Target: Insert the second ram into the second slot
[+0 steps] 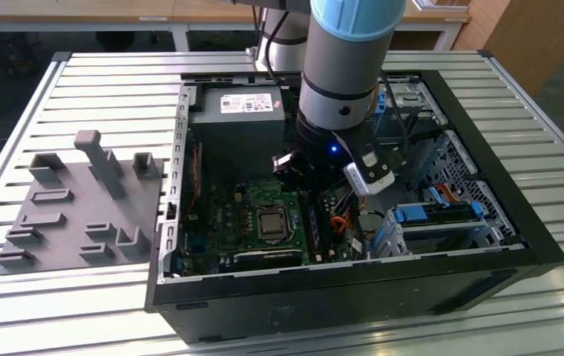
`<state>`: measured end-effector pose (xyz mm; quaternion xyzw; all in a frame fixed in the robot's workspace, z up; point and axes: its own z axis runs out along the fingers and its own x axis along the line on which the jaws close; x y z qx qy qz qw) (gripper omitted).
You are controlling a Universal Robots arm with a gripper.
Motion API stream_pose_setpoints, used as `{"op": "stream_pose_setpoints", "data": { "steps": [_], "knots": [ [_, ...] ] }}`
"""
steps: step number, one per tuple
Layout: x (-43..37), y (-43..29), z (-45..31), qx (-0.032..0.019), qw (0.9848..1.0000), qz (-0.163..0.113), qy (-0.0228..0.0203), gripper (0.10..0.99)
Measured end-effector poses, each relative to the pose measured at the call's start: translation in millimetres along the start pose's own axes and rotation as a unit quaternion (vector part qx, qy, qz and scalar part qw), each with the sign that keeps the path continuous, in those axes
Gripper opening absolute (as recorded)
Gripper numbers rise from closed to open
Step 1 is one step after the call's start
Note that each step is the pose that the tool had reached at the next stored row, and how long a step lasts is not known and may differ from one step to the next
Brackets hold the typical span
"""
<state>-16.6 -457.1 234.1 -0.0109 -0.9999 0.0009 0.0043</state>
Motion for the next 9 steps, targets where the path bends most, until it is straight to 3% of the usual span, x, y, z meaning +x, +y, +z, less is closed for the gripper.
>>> {"op": "stream_pose_setpoints", "data": {
  "steps": [9],
  "knots": [
    [0.0,0.0,0.8,0.0003,1.0000,0.000,0.0000,0.133]
  ]
}}
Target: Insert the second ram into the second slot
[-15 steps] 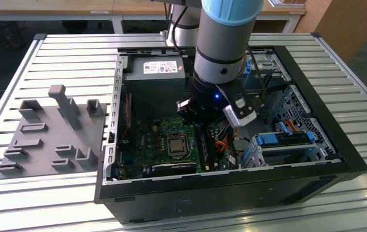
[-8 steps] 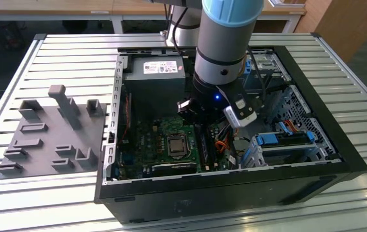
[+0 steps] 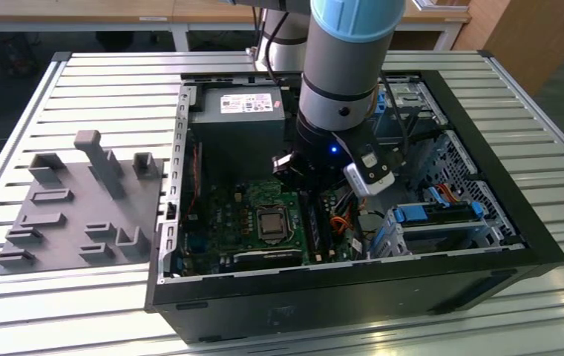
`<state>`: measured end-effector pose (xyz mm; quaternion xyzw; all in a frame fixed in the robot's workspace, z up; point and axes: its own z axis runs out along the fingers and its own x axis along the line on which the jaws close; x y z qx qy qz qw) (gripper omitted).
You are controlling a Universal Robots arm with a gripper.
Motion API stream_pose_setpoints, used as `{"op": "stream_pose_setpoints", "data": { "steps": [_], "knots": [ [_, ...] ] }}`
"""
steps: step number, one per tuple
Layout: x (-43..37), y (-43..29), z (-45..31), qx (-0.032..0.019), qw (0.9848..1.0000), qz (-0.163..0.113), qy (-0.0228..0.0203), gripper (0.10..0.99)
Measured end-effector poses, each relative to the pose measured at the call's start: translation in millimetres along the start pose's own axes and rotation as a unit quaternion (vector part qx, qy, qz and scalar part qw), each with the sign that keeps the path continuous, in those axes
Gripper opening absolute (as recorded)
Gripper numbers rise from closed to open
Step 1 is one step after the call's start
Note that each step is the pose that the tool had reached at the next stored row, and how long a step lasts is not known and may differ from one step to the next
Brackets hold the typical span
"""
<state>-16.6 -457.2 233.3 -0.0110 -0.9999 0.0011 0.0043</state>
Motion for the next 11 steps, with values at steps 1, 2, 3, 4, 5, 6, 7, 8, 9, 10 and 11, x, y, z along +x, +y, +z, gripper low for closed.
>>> {"op": "stream_pose_setpoints", "data": {
  "steps": [1,2,3,4,5,6,7,8,9,10,11],
  "knots": [
    [0.0,0.0,0.0,0.0000,1.0000,0.000,0.0000,0.133],
    [0.0,0.0,0.0,0.0000,1.0000,0.000,0.0000,0.133],
    [0.0,0.0,0.1,0.0000,1.0000,0.000,0.0000,0.133],
    [0.0,0.0,0.1,0.0000,1.0000,0.001,0.0000,0.133],
    [0.0,0.0,0.1,0.0000,1.0000,0.001,0.0000,0.133],
    [-0.1,0.0,0.1,0.0000,1.0000,0.002,0.0000,0.133],
    [-0.1,0.0,0.1,0.0000,1.0000,0.002,0.0000,0.133],
    [-0.1,0.0,0.2,0.0000,1.0000,0.003,0.0000,0.133],
    [-0.1,0.0,0.2,0.0000,1.0000,0.003,0.0000,0.133],
    [-0.1,0.0,0.3,-0.0002,1.0000,0.003,0.0000,0.133],
    [-0.2,0.0,0.3,-0.0002,1.0000,0.003,0.0000,0.133]
  ]
}}
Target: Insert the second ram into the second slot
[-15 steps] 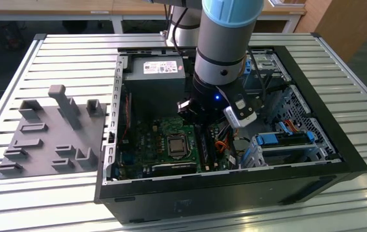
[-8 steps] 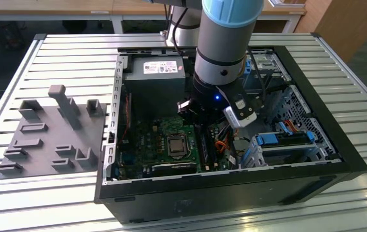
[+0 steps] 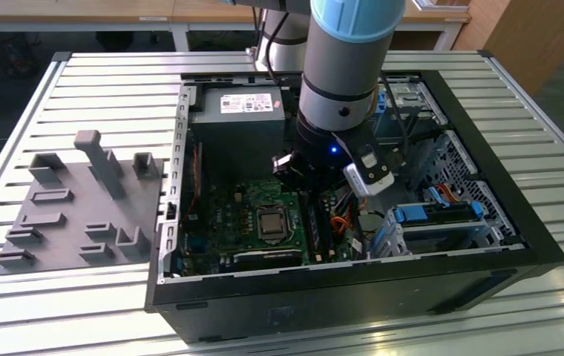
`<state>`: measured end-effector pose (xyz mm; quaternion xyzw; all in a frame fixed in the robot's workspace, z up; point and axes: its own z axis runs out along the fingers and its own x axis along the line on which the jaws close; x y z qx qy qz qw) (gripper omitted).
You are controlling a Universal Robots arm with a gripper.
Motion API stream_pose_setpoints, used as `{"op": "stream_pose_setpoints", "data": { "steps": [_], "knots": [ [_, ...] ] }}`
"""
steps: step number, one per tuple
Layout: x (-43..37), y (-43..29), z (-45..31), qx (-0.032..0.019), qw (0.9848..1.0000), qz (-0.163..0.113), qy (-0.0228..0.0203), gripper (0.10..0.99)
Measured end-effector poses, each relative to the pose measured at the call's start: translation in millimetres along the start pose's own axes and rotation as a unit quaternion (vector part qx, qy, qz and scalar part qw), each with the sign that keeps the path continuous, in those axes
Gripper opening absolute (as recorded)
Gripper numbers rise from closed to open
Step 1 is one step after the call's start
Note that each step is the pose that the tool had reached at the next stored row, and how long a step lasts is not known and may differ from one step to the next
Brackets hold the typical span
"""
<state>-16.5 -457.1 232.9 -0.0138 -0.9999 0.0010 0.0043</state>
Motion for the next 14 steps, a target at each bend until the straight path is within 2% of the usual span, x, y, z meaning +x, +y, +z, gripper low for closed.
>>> {"op": "stream_pose_setpoints", "data": {
  "steps": [14],
  "knots": [
    [-0.9,0.0,5.0,0.0000,1.0000,-0.006,0.0002,0.133]
  ]
}}
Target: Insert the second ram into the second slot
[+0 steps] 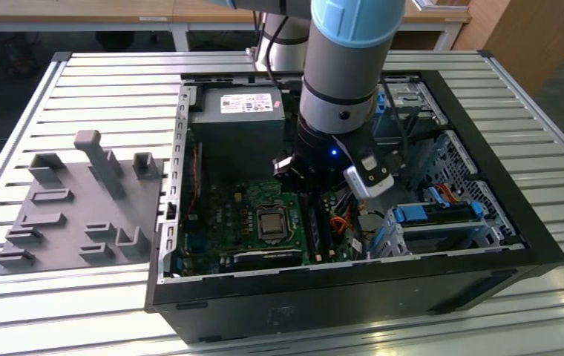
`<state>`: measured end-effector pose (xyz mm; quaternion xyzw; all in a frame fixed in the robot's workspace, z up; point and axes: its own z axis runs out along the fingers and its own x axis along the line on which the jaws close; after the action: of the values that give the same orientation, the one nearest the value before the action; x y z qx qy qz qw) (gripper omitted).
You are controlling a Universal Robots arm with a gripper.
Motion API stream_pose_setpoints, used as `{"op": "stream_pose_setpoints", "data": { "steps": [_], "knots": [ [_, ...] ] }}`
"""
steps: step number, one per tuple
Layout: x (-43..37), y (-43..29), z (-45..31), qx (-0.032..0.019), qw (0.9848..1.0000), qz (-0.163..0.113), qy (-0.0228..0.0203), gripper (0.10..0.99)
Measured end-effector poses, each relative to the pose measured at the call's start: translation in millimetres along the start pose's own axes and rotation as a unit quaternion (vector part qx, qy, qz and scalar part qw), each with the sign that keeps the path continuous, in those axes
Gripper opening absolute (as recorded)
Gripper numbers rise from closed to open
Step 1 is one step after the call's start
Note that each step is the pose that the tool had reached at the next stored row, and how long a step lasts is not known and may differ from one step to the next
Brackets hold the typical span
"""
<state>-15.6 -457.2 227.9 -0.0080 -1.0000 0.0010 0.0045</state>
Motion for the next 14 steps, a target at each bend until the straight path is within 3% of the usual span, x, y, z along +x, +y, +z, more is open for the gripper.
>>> {"op": "stream_pose_setpoints", "data": {
  "steps": [14],
  "knots": [
    [-0.5,0.0,5.1,0.0002,1.0000,-0.007,0.0003,0.133]
  ]
}}
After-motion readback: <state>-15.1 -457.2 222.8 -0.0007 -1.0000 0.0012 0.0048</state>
